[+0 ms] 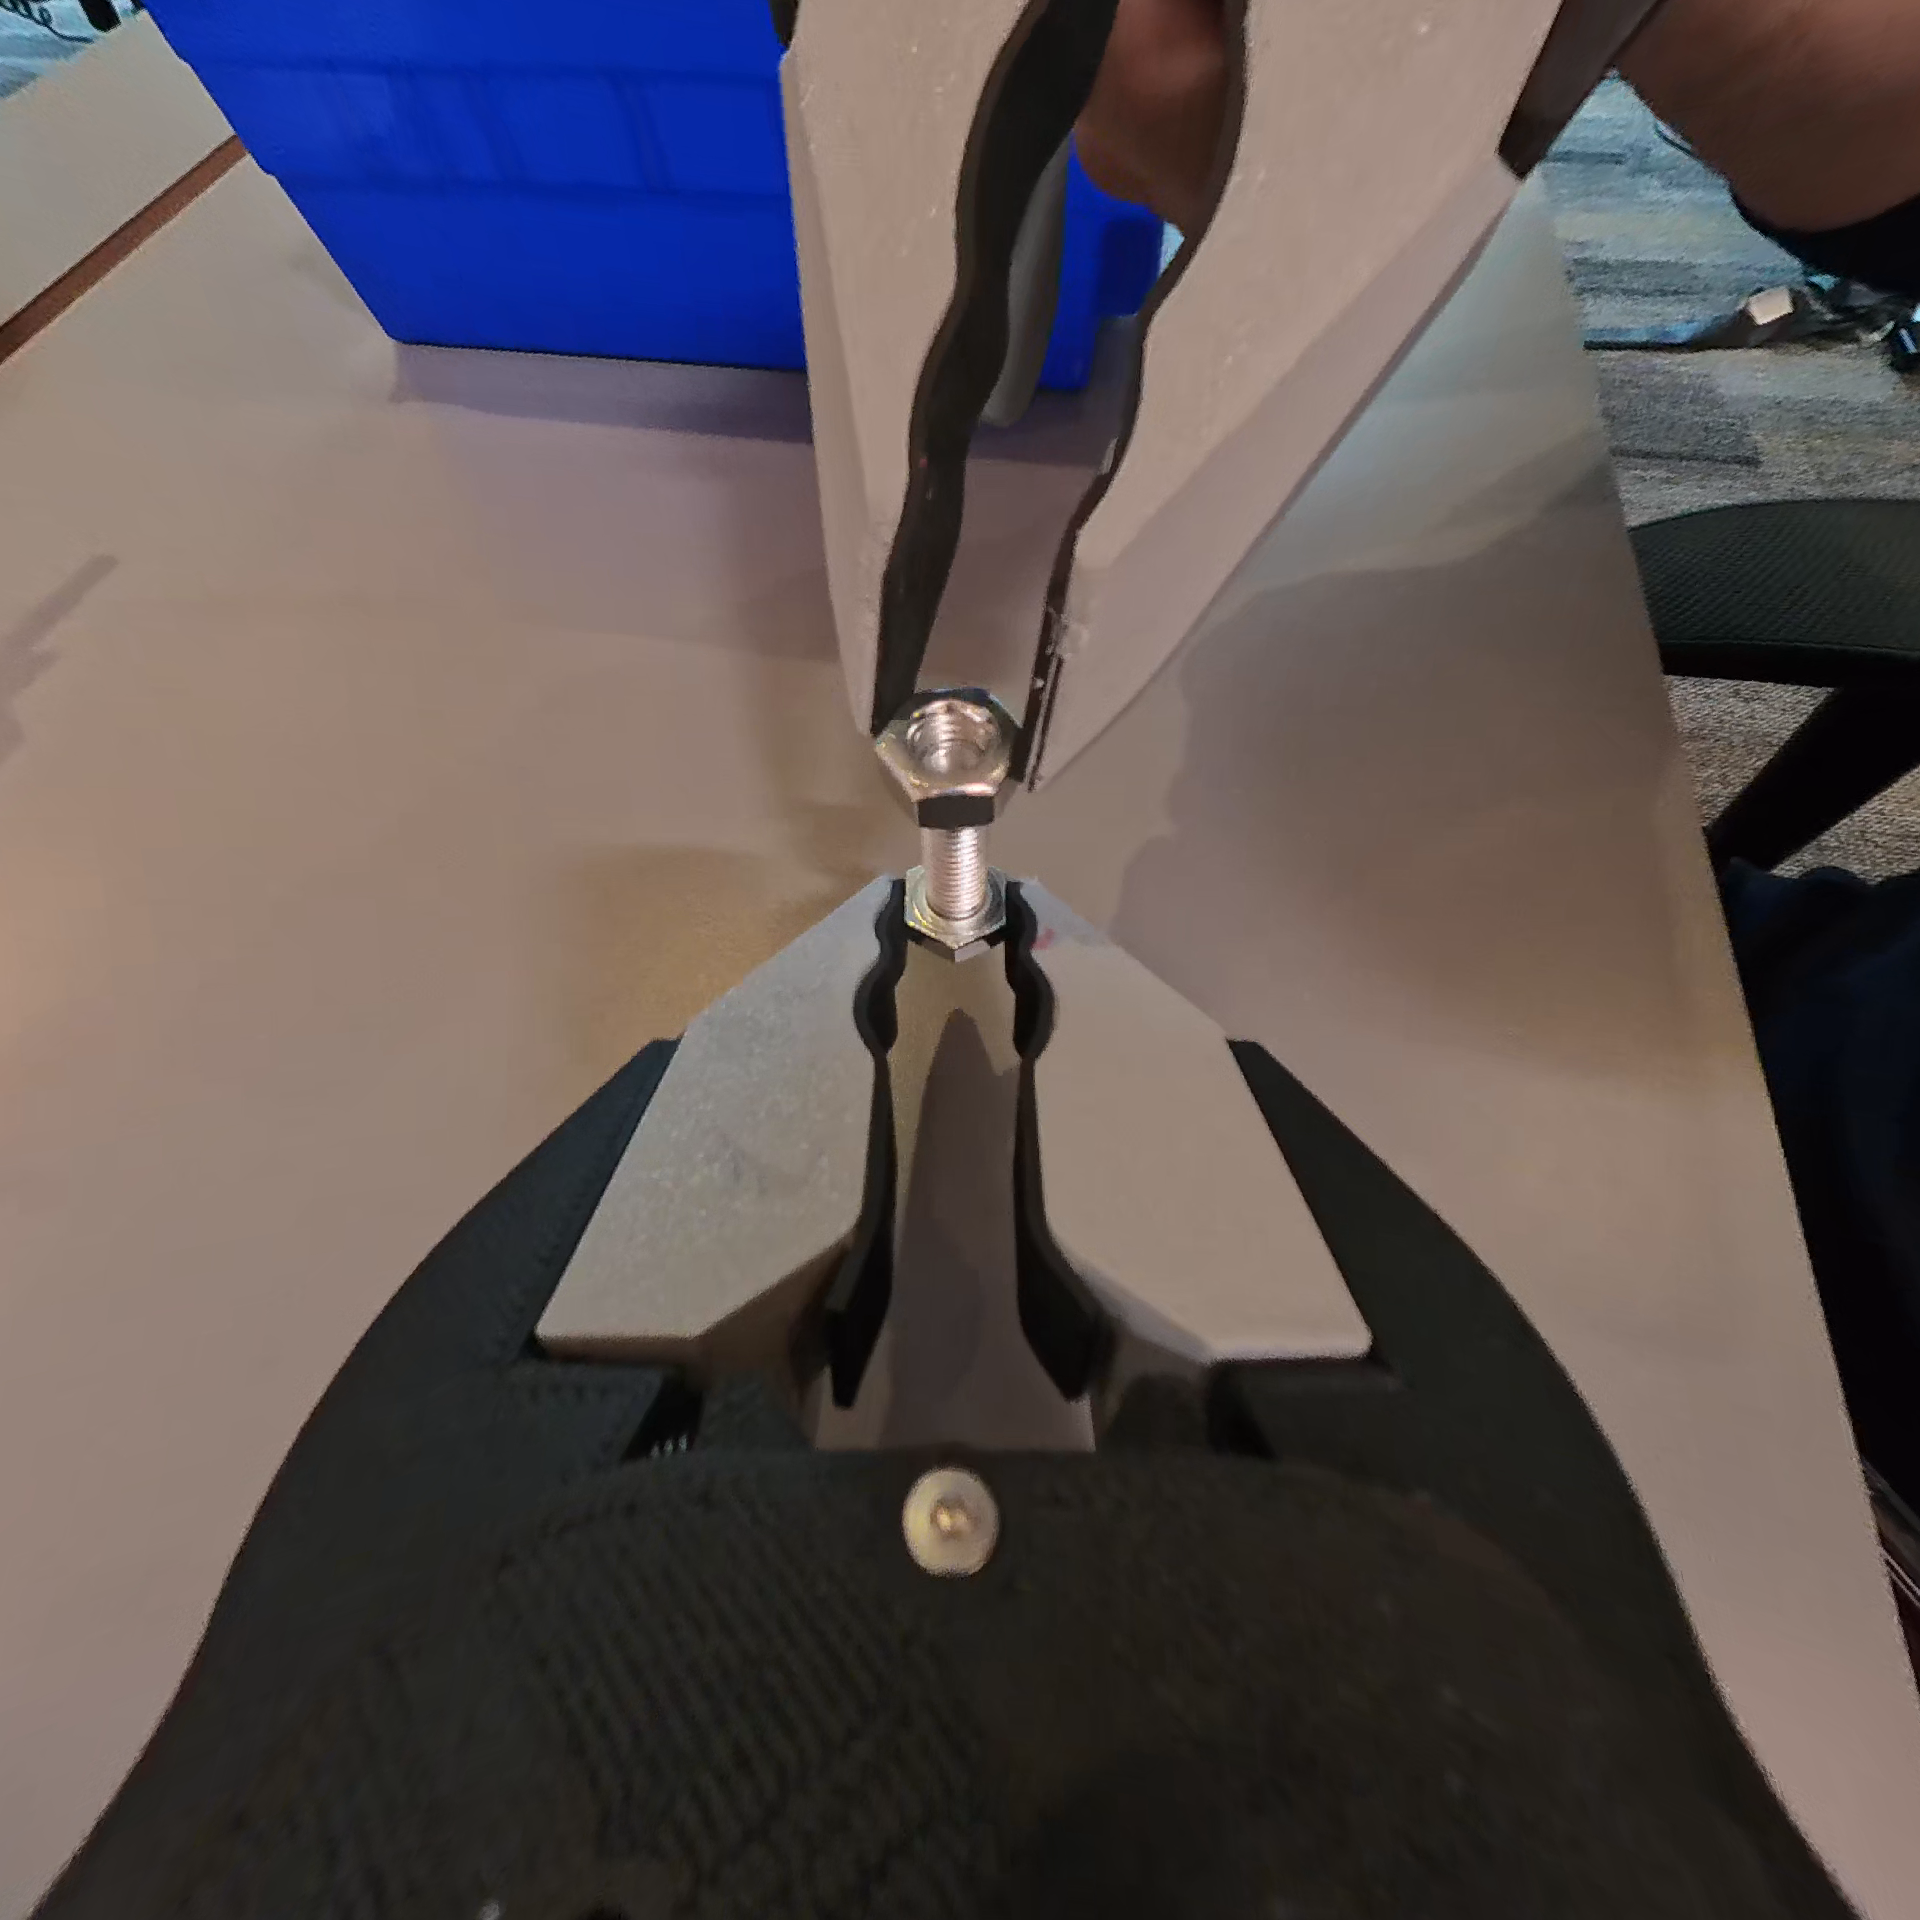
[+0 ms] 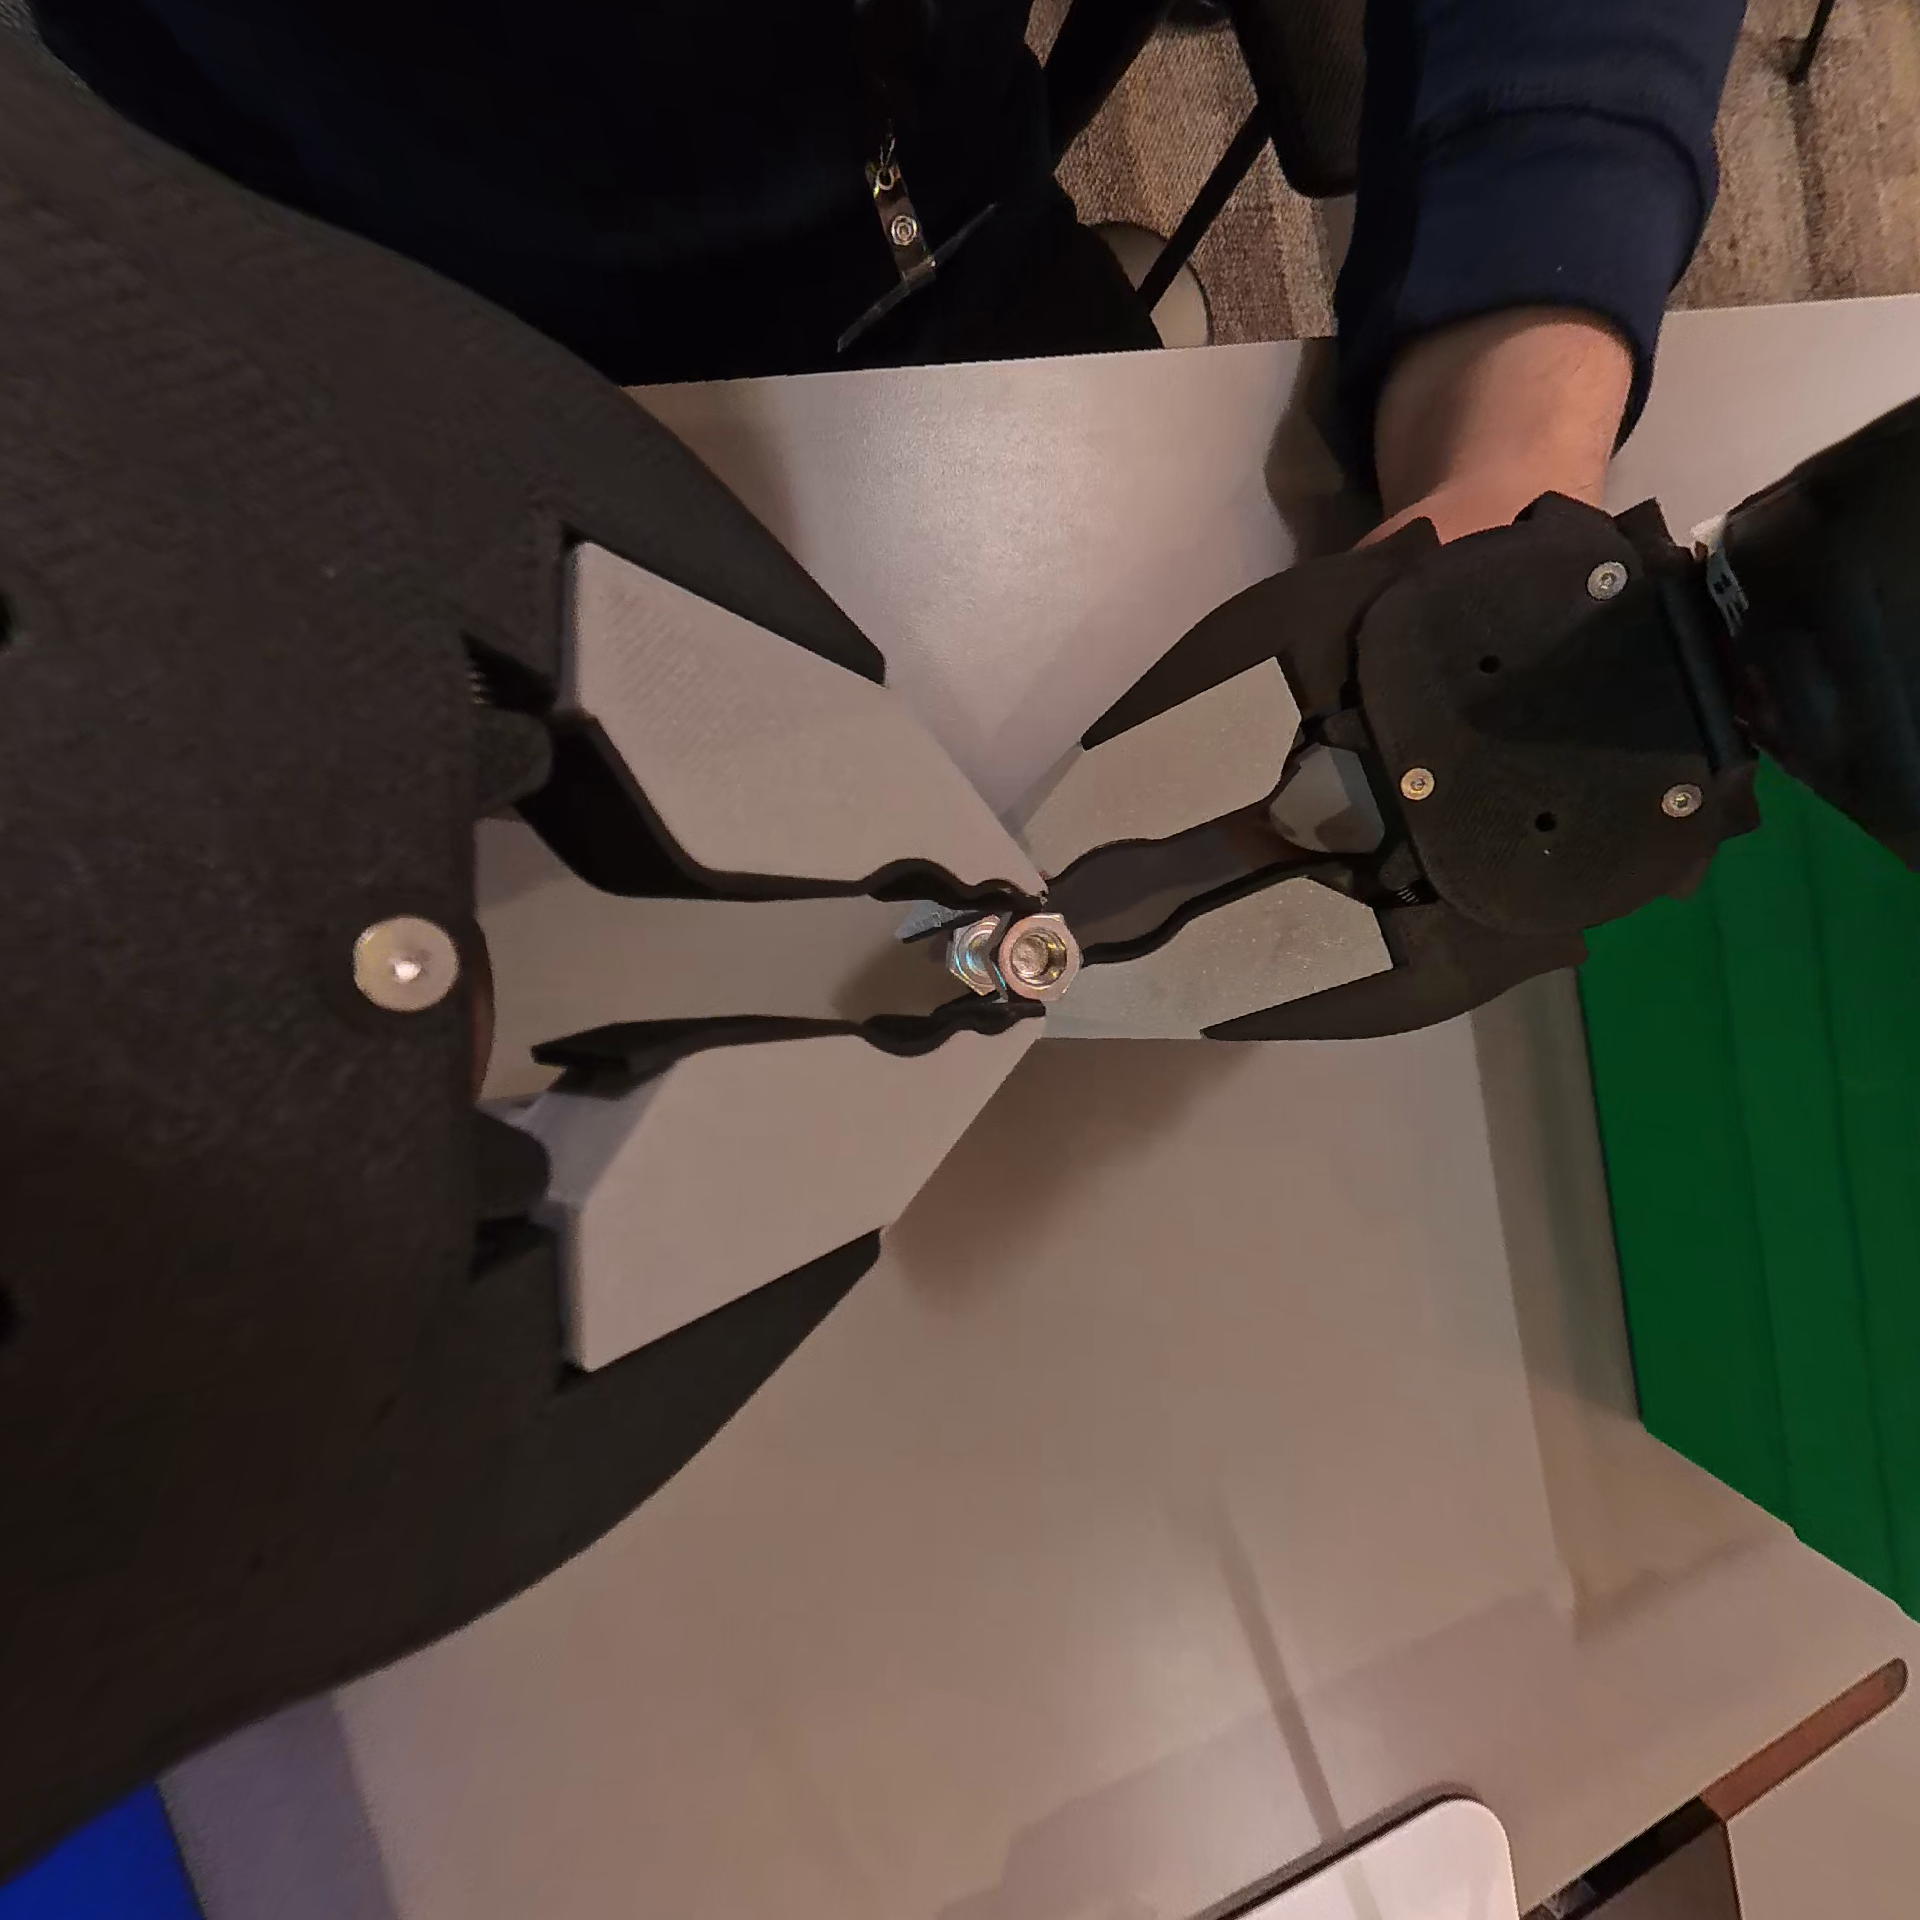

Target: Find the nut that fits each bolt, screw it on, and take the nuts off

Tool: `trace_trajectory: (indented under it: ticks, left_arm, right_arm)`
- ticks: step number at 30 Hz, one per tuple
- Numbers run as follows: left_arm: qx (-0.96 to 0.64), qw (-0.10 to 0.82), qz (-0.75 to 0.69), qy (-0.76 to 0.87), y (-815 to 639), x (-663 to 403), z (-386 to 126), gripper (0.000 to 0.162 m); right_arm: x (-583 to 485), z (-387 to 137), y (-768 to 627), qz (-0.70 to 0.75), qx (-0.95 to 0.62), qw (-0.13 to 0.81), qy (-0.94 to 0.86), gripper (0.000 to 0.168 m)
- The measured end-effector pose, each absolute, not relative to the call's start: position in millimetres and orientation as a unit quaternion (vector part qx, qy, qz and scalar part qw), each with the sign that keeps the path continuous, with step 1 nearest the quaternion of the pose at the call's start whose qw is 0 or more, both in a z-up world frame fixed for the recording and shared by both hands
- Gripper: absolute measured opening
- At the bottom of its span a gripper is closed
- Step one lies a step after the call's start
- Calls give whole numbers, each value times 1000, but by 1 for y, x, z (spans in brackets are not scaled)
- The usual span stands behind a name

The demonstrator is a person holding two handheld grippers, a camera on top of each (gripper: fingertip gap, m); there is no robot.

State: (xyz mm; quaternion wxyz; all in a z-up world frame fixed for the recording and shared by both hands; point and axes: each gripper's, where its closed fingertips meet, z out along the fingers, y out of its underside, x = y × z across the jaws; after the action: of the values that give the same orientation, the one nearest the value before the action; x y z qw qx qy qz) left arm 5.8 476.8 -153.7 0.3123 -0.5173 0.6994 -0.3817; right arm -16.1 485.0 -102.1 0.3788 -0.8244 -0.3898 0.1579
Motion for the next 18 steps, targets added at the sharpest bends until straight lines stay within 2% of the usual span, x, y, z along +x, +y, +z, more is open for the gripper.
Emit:
trace_trajectory:
  ticks: [7, 18]
  left_arm:
    - [-517, 312, -377, 703, 477, 6, -155, 16]
    - [-518, 311, -383, 698, 477, 6, -154, 16]
  right_arm:
    - [-15, -104, 484, 147, -832, 346, -407, 14]
    - [-15, -102, 485, 152, -827, 358, -406, 14]
